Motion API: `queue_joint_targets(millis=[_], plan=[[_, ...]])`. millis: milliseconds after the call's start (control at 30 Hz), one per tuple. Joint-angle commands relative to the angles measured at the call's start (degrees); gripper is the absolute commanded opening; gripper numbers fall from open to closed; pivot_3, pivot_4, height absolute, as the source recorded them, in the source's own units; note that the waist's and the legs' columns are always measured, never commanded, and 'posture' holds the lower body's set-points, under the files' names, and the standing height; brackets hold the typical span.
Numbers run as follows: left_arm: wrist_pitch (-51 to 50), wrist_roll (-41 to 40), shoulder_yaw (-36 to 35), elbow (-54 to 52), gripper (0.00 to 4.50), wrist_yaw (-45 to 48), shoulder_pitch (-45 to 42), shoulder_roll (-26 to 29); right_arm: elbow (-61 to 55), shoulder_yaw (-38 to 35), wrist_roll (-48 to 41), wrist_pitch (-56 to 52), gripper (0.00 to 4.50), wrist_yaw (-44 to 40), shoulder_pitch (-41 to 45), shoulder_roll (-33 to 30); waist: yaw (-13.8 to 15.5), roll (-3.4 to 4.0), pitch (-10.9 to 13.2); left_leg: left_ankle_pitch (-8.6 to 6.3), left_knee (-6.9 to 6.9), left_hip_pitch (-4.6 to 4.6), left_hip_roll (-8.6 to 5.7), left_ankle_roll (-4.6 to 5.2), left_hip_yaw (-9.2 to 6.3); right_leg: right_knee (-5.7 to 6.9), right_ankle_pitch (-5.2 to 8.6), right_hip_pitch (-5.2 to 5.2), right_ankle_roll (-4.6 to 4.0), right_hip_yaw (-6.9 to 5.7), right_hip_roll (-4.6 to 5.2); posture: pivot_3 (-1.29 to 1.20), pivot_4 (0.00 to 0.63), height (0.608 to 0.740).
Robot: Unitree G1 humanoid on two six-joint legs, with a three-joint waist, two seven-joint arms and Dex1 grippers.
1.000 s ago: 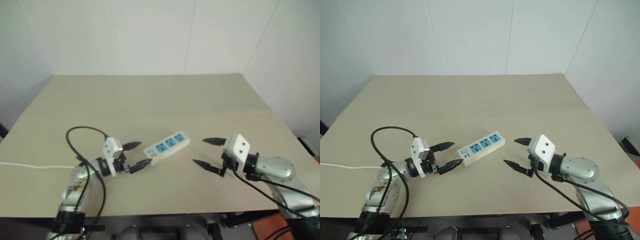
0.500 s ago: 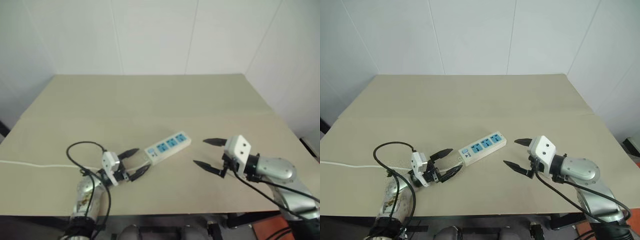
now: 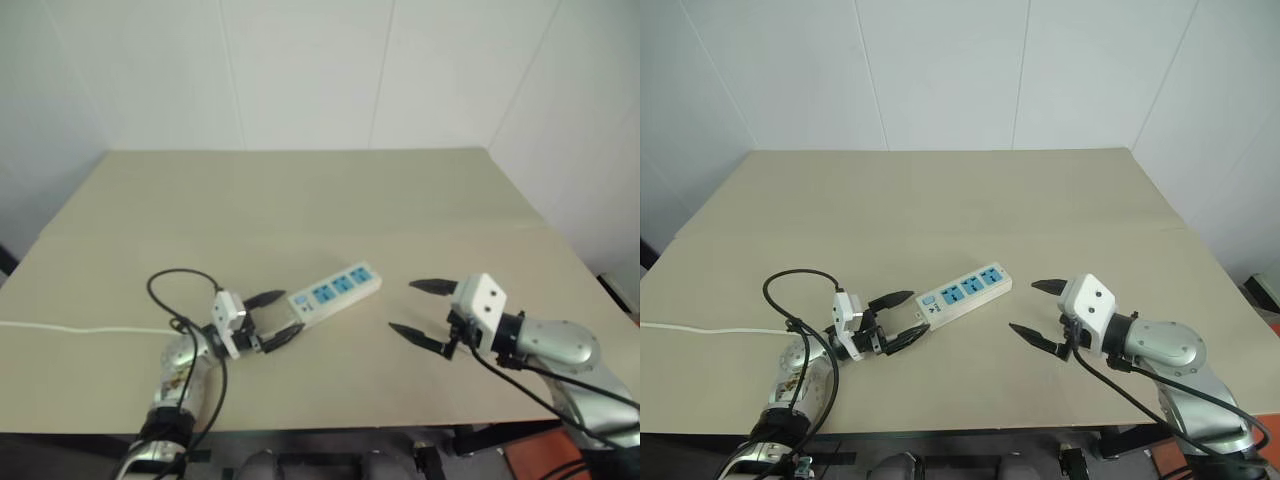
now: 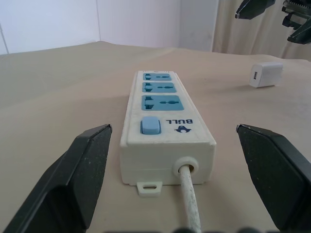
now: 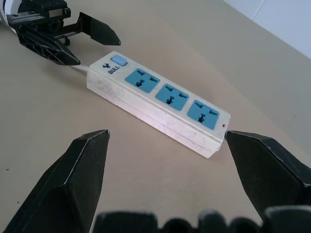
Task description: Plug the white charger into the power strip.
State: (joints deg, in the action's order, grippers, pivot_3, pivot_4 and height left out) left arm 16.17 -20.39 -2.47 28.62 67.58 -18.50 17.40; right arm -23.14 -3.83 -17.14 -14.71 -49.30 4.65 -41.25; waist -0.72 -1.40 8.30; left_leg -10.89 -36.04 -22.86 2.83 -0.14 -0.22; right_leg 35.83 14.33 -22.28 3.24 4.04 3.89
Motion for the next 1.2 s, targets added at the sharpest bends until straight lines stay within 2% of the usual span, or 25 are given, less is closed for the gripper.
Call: queue_joint_targets(millis=[33,267,600,700,900,1200], plan=[[-2.0,0.7,0.7,-0.3,4.47,-0.6,-0.5,0.7,-2.2,-1.9,-0.9,-0.2,4.50,1.1,0.1,-0.1,0.0,0.01,0.0,0.00,0.00,0.01,0.00,0.00,0.00,0.00,0.01,0.00,0.02,0.00,0.00,0.00,0.150,0.740],[-2.5,3.5,2.0,0.6,4.47,-3.8,-1.3,0.7,-2.3,-1.6,-0.6,-0.1,4.50,1.6,-0.2,-0.3,0.1,0.02,0.0,0.00,0.00,0.02,0.00,0.00,0.00,0.01,0.04,0.02,0.07,0.00,0.00,0.00,0.150,0.740],[-3.5,3.7,3.5,0.8,4.47,-2.6,-2.2,0.9,-1.6,-0.9,0.2,0.3,4.50,2.7,0.0,0.2,0.3,0.03,0.0,0.00,0.00,0.01,-0.01,0.00,0.00,0.00,0.04,0.02,0.06,0.00,0.01,0.00,0.150,0.740],[-3.4,4.8,4.0,1.8,3.83,-3.5,-3.0,1.1,-1.6,-0.8,0.3,0.3,4.50,3.1,0.0,0.4,0.5,0.03,0.0,0.00,0.00,0.01,-0.01,0.00,0.00,0.00,0.04,0.02,0.06,0.00,0.01,0.00,0.150,0.740],[-4.0,6.5,5.0,3.4,2.14,-4.7,-4.8,1.3,-1.6,-0.8,0.6,0.3,4.50,3.6,-0.1,0.7,0.7,-0.01,-0.1,0.00,0.00,0.00,-0.01,0.00,0.00,-0.02,0.08,0.02,0.13,-0.01,0.01,0.00,0.150,0.740],[-5.6,5.0,5.4,1.6,2.14,-0.5,-4.4,3.7,-1.7,-0.7,0.6,0.3,4.50,4.2,-0.3,1.0,0.7,-0.01,-0.1,0.00,0.00,0.01,-0.01,0.00,0.00,-0.02,0.08,0.02,0.12,-0.01,0.01,0.00,0.150,0.740]])
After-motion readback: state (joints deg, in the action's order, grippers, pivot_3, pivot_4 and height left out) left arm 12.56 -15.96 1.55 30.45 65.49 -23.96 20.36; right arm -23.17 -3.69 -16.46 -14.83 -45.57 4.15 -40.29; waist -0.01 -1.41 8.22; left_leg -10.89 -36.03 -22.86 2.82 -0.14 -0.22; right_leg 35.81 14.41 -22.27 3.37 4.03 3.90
